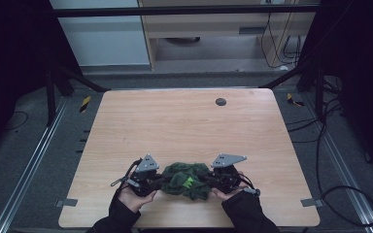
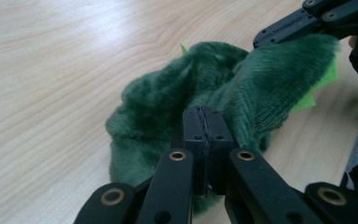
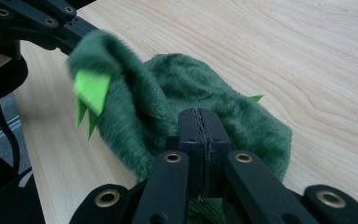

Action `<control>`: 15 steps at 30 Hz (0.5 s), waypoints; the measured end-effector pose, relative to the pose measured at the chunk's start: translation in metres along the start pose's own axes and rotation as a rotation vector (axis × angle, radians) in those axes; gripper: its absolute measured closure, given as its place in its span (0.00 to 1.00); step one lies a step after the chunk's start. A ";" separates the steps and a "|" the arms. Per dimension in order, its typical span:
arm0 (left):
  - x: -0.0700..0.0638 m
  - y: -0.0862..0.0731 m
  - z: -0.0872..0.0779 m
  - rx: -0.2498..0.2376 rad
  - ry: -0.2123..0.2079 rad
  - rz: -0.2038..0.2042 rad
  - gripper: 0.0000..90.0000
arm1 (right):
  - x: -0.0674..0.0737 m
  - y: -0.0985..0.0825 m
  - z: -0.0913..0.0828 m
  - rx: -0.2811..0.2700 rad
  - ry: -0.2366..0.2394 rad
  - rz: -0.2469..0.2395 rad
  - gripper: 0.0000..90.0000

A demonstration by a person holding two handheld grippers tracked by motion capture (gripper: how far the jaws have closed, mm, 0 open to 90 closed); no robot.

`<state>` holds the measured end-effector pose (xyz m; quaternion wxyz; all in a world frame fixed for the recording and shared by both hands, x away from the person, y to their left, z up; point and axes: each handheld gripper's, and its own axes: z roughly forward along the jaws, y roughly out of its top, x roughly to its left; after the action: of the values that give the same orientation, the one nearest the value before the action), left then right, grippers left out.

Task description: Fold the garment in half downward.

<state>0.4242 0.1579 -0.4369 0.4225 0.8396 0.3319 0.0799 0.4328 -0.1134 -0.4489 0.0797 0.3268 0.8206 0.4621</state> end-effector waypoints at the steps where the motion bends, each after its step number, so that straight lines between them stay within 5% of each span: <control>1: -0.001 -0.002 0.000 0.004 0.004 0.002 1.00 | 0.001 -0.001 0.000 0.001 0.001 0.000 0.99; 15: -0.010 -0.018 0.005 0.066 0.010 -0.003 1.00 | 0.009 -0.013 -0.002 0.033 0.019 0.004 0.99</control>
<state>0.4094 0.1557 -0.4527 0.3930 0.8521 0.3380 0.0726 0.4188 -0.1140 -0.4562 0.0658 0.3253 0.8282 0.4517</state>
